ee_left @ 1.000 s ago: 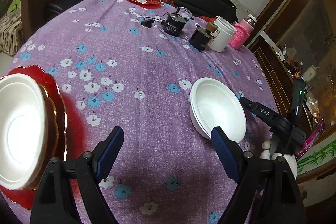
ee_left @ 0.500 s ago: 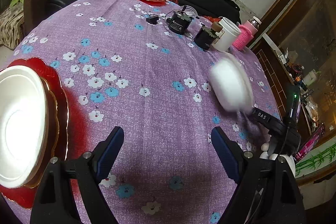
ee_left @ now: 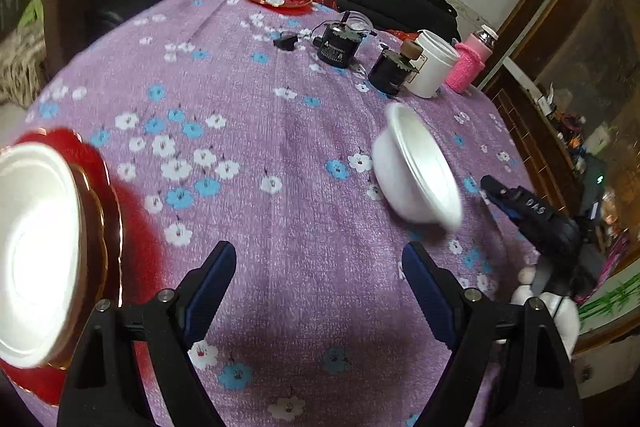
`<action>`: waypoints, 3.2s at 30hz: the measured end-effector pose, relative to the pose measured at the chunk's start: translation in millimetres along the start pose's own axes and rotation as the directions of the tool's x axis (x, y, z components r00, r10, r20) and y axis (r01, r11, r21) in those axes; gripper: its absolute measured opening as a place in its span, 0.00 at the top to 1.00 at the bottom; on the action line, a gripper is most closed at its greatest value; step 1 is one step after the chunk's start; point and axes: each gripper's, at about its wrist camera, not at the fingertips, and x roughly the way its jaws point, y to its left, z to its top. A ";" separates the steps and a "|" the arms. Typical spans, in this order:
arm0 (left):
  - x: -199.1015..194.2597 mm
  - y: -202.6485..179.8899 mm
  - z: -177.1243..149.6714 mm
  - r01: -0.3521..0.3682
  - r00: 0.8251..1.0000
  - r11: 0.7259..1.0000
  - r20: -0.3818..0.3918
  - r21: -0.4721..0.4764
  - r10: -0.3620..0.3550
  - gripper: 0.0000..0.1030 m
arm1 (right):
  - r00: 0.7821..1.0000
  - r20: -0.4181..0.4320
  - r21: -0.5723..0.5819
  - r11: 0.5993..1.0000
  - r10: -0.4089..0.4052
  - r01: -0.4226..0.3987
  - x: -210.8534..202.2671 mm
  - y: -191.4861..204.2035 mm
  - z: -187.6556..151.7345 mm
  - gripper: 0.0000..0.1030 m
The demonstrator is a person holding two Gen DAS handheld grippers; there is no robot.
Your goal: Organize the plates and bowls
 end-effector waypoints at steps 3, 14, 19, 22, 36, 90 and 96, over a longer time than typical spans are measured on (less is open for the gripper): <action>-2.0 -13.6 2.4 -0.065 0.997 0.996 0.047 0.065 0.062 0.18 | 1.000 0.004 0.009 1.000 0.027 -0.027 -0.4 1.7 -0.5 0.76; -14.9 -59.4 5.2 -0.423 0.885 0.870 0.323 0.253 0.336 0.18 | 0.974 -0.054 0.034 0.975 0.221 -0.220 10.1 21.2 -11.6 0.71; -18.5 -67.5 2.7 -0.468 0.859 0.837 0.370 0.284 0.355 0.18 | 0.979 -0.085 -0.051 0.980 0.187 -0.192 16.7 43.8 -22.6 0.68; -18.2 -68.2 2.7 -0.462 0.864 0.838 0.362 0.290 0.351 0.18 | 0.986 -0.085 -0.096 0.983 0.146 -0.154 18.3 50.9 -26.9 0.68; -13.6 -63.7 3.7 -0.448 0.876 0.847 0.332 0.287 0.351 0.18 | 0.992 -0.095 -0.122 0.988 0.084 -0.096 25.1 48.7 -27.5 0.69; 22.9 15.1 25.6 -0.013 1.000 0.994 -0.001 -0.110 0.013 0.18 | 0.963 -0.106 0.010 0.969 0.246 -0.246 2.7 21.2 -6.6 0.94; 50.7 -9.7 27.4 -0.053 0.997 0.998 -0.057 -0.042 0.050 0.18 | 0.962 -0.148 0.004 0.973 0.229 -0.230 15.0 24.0 -12.7 0.94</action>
